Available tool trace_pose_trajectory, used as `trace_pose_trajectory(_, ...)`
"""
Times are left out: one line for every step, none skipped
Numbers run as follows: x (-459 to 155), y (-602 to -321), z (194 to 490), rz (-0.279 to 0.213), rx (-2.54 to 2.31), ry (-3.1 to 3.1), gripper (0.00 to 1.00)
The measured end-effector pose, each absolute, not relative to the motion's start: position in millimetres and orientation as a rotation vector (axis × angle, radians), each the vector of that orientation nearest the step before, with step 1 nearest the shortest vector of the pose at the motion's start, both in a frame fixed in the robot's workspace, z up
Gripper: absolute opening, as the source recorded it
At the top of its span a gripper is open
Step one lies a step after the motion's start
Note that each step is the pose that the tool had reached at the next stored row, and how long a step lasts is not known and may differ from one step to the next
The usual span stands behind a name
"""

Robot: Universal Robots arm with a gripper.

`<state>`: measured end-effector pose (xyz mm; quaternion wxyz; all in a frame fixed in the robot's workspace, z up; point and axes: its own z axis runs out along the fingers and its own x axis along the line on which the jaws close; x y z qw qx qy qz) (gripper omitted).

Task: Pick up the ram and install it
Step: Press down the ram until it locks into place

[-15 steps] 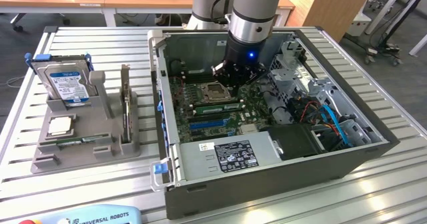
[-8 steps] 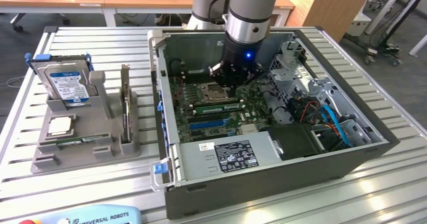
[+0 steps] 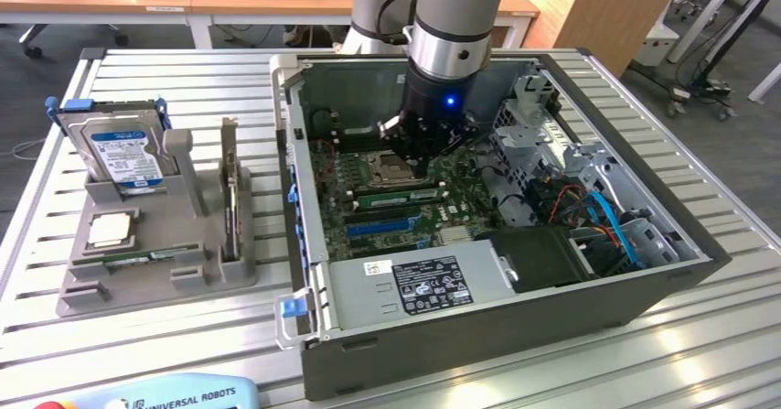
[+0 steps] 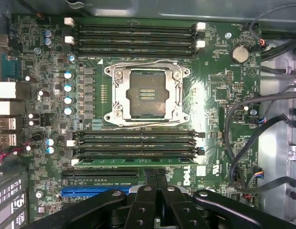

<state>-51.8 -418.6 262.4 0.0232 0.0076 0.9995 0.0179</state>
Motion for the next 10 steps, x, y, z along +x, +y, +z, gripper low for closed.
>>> trace_pose_trajectory(-51.8,-418.5,262.4,0.056,0.023,3.098,0.10)
trace_pose_trajectory(-51.9,-418.6,262.4,0.056,0.023,3.103,0.10)
trace_pose_trajectory(-51.9,-418.6,262.4,0.055,0.022,3.105,0.10)
trace_pose_trajectory(-51.9,-418.6,262.5,0.055,0.022,3.106,0.10)
trace_pose_trajectory(-51.8,-418.6,262.5,0.055,0.022,3.108,0.10)
trace_pose_trajectory(-51.8,-418.5,262.4,0.056,0.022,3.113,0.10)
trace_pose_trajectory(-51.8,-418.5,262.3,0.056,0.022,3.119,0.10)
trace_pose_trajectory(-51.8,-418.6,262.4,0.056,0.022,3.126,0.10)
trace_pose_trajectory(-51.8,-418.6,262.4,0.056,0.021,3.131,0.10)
trace_pose_trajectory(-51.9,-418.6,262.5,0.055,0.021,3.133,0.10)
